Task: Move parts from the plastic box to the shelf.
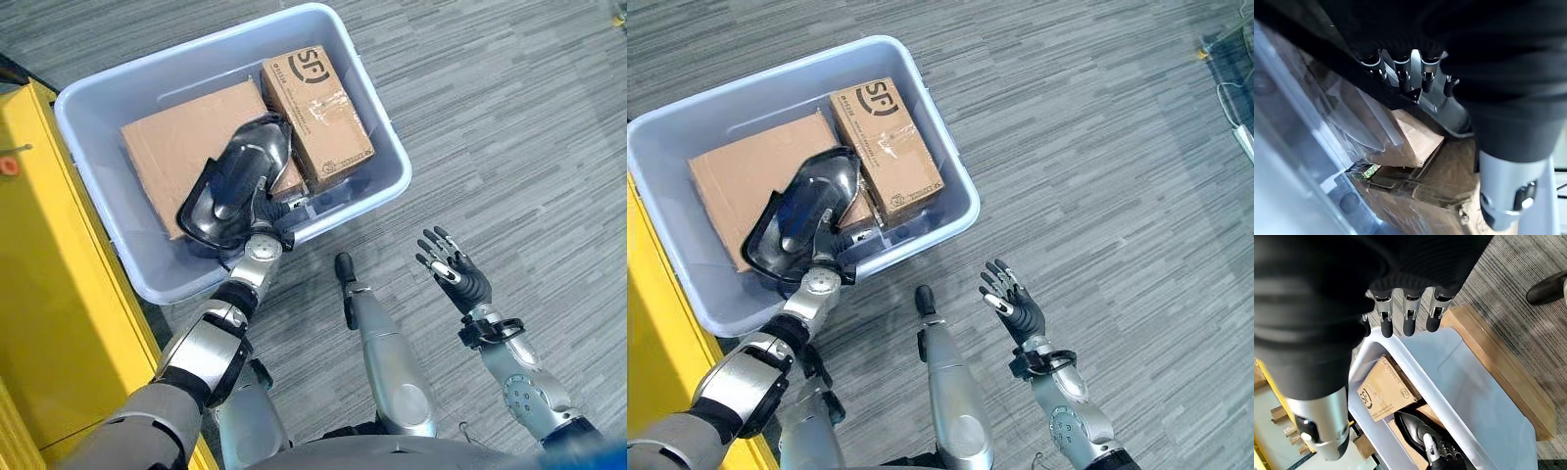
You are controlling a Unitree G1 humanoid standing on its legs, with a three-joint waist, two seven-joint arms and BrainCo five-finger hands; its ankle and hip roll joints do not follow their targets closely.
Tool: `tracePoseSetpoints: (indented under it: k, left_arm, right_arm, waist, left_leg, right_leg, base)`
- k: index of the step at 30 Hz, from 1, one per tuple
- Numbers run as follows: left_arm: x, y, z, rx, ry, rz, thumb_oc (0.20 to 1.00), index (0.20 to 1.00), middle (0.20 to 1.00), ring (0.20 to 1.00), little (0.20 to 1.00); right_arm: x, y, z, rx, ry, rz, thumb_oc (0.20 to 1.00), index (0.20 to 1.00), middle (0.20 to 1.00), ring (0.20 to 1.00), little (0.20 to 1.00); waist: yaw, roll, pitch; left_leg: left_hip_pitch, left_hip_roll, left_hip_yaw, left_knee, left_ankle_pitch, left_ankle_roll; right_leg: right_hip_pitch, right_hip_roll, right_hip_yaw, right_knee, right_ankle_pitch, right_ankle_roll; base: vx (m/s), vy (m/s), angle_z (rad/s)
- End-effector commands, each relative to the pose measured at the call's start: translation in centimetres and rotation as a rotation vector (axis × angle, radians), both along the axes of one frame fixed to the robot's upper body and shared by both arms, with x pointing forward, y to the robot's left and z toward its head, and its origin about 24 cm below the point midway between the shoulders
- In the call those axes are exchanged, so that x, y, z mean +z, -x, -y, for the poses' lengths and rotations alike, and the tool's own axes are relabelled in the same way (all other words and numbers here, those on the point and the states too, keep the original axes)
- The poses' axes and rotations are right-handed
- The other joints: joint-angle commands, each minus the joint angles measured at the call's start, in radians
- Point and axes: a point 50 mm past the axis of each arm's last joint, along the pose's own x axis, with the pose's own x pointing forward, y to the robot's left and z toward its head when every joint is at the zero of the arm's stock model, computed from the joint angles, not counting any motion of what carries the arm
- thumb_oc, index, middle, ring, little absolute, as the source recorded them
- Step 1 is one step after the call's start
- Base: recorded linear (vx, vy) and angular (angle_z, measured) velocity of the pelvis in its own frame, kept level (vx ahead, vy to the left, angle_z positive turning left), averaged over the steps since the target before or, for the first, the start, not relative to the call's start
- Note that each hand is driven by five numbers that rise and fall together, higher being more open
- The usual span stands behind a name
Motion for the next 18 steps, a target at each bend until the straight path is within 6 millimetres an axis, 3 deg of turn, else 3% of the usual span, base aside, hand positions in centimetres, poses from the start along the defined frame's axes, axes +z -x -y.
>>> tracePoseSetpoints:
  k: [1, 3, 4, 6, 7, 8, 11, 14, 18]
  left_arm:
    - [3.1, 0.1, -0.8, -0.019, 0.112, 0.182, 1.000, 1.000, 1.000, 1.000, 1.000]
    - [4.1, 1.0, -0.7, -0.060, 0.154, 0.256, 1.000, 1.000, 1.000, 1.000, 1.000]
    - [5.6, 2.0, -1.0, -0.096, 0.214, 0.346, 1.000, 1.000, 1.000, 1.000, 1.000]
    - [6.2, 2.5, -1.2, -0.106, 0.212, 0.379, 1.000, 1.000, 1.000, 1.000, 1.000]
    - [7.7, 3.7, -1.8, -0.132, 0.253, 0.465, 1.000, 1.000, 1.000, 1.000, 1.000]
    - [7.7, 3.7, -1.8, -0.131, 0.253, 0.464, 1.000, 1.000, 1.000, 1.000, 1.000]
    - [10.9, 5.8, -3.4, -0.136, 0.210, 0.636, 1.000, 1.000, 1.000, 1.000, 1.000]
    - [12.3, 6.8, -4.1, -0.110, 0.180, 0.722, 1.000, 1.000, 1.000, 1.000, 1.000]
    - [12.7, 6.8, -4.8, -0.046, 0.103, 0.746, 1.000, 1.000, 1.000, 1.000, 1.000]
  right_arm:
    - [1.2, 0.1, 0.7, -0.069, -0.049, 0.076, 1.000, 1.000, 1.000, 1.000, 1.000]
    - [1.2, 0.2, 1.1, -0.087, -0.043, 0.077, 1.000, 1.000, 1.000, 1.000, 1.000]
    - [1.2, 0.2, 1.4, -0.103, -0.031, 0.080, 1.000, 1.000, 1.000, 1.000, 1.000]
    - [1.3, 0.2, 1.5, -0.110, -0.025, 0.083, 1.000, 1.000, 1.000, 1.000, 1.000]
    - [1.6, 0.2, 1.9, -0.126, -0.020, 0.096, 1.000, 1.000, 1.000, 1.000, 1.000]
    - [1.6, 0.3, 1.9, -0.126, -0.020, 0.096, 1.000, 1.000, 1.000, 1.000, 1.000]
    - [1.6, 0.5, 2.5, -0.147, -0.007, 0.104, 1.000, 1.000, 1.000, 1.000, 1.000]
    - [1.6, 0.6, 2.5, -0.143, 0.000, 0.108, 1.000, 1.000, 1.000, 1.000, 1.000]
    - [1.6, 0.7, 2.5, -0.129, 0.006, 0.106, 1.000, 1.000, 1.000, 1.000, 1.000]
  waist:
    - [-0.004, -0.023, 0.041]
    - [0.008, -0.012, 0.044]
    - [0.021, 0.001, 0.045]
    - [0.026, 0.004, 0.046]
    - [0.037, 0.014, 0.048]
    - [0.037, 0.014, 0.048]
    - [0.055, 0.030, 0.049]
    - [0.061, 0.033, 0.047]
    - [0.062, 0.028, 0.048]
  left_leg:
    - [0.025, 0.051, -0.096, 0.127, -0.063, -0.018]
    - [0.024, 0.048, -0.101, 0.128, -0.063, -0.016]
    - [0.024, 0.044, -0.105, 0.127, -0.066, -0.013]
    - [0.023, 0.043, -0.108, 0.128, -0.067, -0.012]
    - [0.023, 0.038, -0.112, 0.127, -0.069, -0.010]
    - [0.023, 0.038, -0.112, 0.127, -0.069, -0.010]
    - [0.018, 0.032, -0.119, 0.127, -0.072, -0.008]
    - [0.017, 0.029, -0.121, 0.128, -0.074, -0.007]
    - [0.012, 0.028, -0.121, 0.131, -0.076, -0.007]
  right_leg:
    - [0.178, -0.085, -0.020, -0.189, 0.089, 0.078]
    - [0.183, -0.089, -0.025, -0.187, 0.087, 0.077]
    - [0.187, -0.094, -0.028, -0.185, 0.083, 0.075]
    - [0.190, -0.096, -0.030, -0.185, 0.083, 0.074]
    - [0.192, -0.100, -0.032, -0.184, 0.081, 0.073]
    - [0.192, -0.100, -0.032, -0.184, 0.081, 0.073]
    - [0.197, -0.105, -0.037, -0.184, 0.077, 0.074]
    - [0.198, -0.109, -0.039, -0.186, 0.076, 0.076]
    - [0.196, -0.110, -0.039, -0.186, 0.076, 0.076]
  base:
    - [0.00, 0.008, 0.12]
    - [0.00, 0.008, 0.13]
    - [0.00, 0.012, 0.15]
    - [0.00, 0.018, 0.15]
    - [0.00, 0.020, 0.15]
    - [0.00, 0.021, 0.14]
    - [0.01, 0.012, 0.11]
    - [0.00, 0.008, 0.03]
    - [0.00, 0.000, 0.00]
